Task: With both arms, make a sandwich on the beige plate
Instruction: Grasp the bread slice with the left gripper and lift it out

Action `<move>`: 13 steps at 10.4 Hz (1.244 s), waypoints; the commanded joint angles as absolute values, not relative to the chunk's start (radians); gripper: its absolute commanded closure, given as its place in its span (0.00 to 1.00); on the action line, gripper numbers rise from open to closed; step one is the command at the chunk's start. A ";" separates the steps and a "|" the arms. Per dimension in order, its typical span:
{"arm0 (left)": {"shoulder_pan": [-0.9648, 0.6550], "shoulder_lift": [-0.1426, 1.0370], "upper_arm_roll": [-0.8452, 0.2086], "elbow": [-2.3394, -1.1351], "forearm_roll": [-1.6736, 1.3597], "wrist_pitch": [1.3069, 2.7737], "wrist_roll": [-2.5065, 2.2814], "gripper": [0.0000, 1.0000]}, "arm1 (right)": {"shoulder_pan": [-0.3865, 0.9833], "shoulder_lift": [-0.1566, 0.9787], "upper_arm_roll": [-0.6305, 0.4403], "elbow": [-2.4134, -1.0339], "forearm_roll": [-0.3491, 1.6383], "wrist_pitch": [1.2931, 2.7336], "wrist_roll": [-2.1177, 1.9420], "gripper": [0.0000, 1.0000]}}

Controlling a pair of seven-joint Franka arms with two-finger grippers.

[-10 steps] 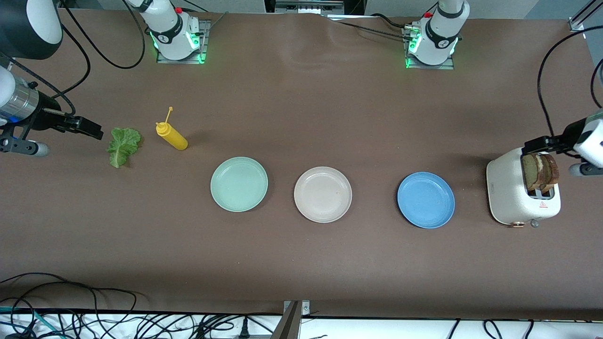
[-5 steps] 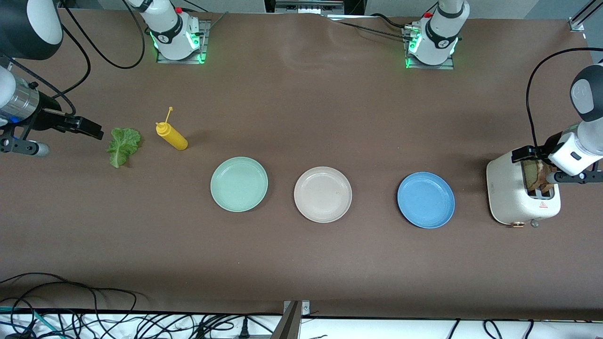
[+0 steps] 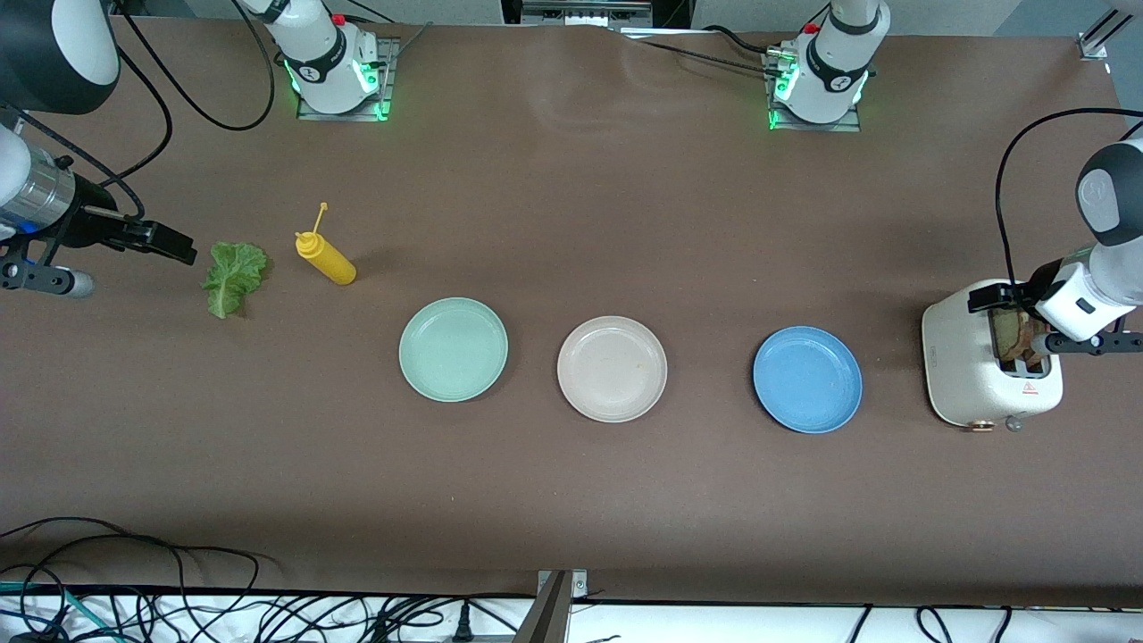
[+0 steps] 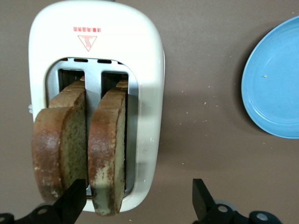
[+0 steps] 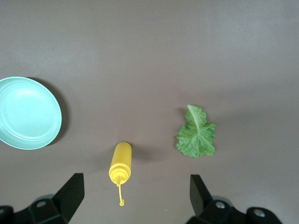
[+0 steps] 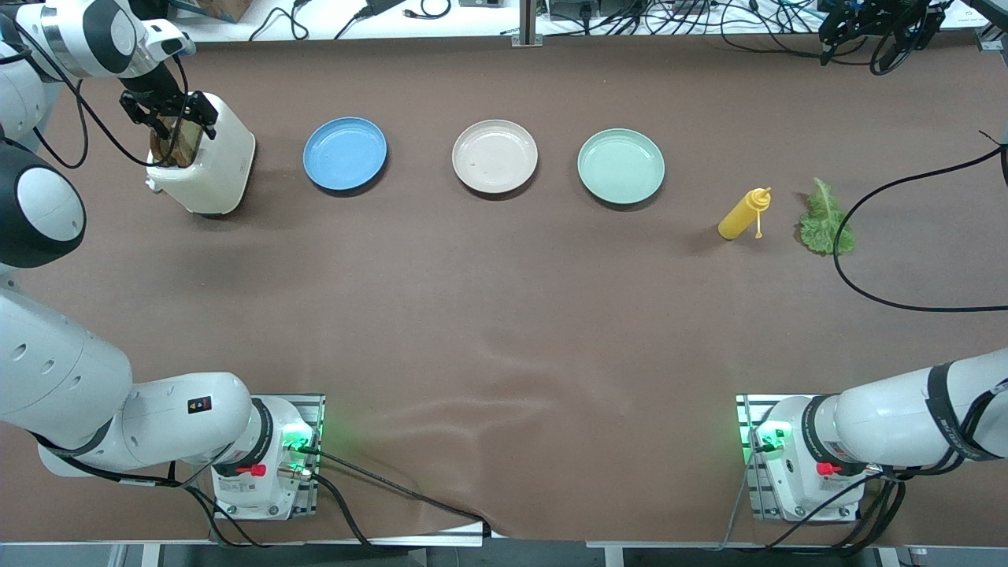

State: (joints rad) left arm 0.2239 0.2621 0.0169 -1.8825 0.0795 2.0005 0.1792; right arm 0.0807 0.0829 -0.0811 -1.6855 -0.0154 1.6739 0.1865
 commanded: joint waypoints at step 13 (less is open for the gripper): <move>0.250 0.124 0.037 -1.823 0.106 1.791 0.367 1.00 | 0.077 0.083 -0.081 -1.684 -0.002 1.663 0.189 0.00</move>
